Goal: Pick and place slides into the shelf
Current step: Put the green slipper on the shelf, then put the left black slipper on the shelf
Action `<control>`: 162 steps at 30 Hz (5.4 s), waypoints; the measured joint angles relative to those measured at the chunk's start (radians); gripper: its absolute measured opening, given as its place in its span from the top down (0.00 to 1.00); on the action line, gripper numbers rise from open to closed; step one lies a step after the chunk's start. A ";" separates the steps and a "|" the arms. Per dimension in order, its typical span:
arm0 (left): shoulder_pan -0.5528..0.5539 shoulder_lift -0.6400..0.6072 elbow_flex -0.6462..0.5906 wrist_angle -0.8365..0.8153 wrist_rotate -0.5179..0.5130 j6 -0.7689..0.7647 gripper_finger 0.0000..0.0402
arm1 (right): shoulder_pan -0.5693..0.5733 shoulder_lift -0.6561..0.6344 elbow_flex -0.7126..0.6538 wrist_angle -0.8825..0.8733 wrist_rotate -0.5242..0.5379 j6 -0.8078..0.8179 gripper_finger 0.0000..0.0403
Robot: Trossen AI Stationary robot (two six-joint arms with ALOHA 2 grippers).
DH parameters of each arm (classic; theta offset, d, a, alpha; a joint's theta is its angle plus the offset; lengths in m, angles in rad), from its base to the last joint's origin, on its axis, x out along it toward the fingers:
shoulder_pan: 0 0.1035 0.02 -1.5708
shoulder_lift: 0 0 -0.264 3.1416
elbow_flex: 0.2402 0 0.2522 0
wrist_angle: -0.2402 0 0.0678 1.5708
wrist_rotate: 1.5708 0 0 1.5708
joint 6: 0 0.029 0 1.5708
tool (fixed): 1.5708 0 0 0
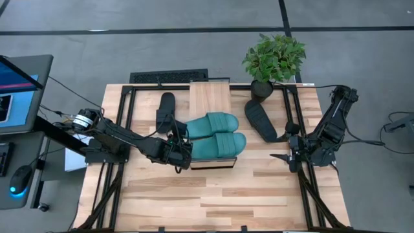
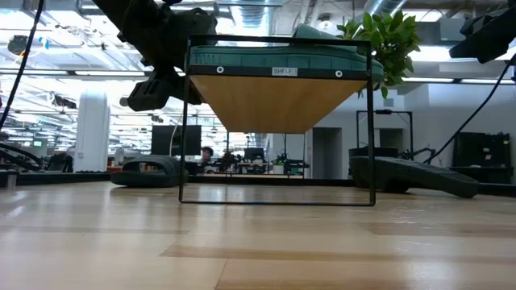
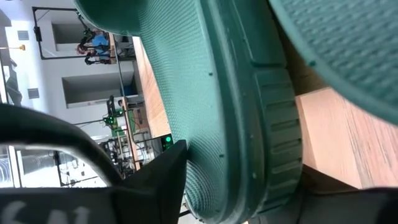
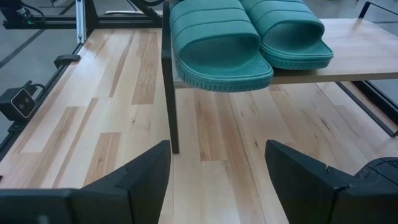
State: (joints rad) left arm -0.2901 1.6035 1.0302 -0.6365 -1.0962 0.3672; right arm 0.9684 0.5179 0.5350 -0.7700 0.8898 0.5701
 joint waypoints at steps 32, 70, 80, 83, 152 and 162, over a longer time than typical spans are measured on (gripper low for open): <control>-0.019 0.000 0.031 -0.188 -0.231 -0.020 0.40 | 0.000 0.000 0.000 0.000 0.000 0.000 0.37; -0.017 -0.001 0.165 -0.672 -0.199 -0.597 0.31 | 0.000 0.000 0.000 -0.005 -0.003 -0.002 0.37; 0.096 -0.001 0.165 -0.885 -0.140 -1.139 0.36 | 0.000 0.000 0.000 0.000 -0.003 -0.002 0.37; 0.152 -0.001 0.165 -0.928 -0.068 -1.229 0.44 | 0.000 0.000 0.000 0.001 -0.003 -0.002 0.37; 0.228 -0.883 -0.498 -0.002 1.222 -0.759 1.00 | -0.002 -0.001 0.000 0.181 0.110 -0.387 0.37; 0.233 -0.883 -0.497 -0.005 1.195 -0.729 1.00 | -0.002 -0.003 0.000 0.187 0.148 -0.387 0.37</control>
State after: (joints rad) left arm -0.0569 0.7200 0.5327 -0.6410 0.0992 -0.3614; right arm 0.9665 0.5152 0.5350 -0.5830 1.0377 0.1833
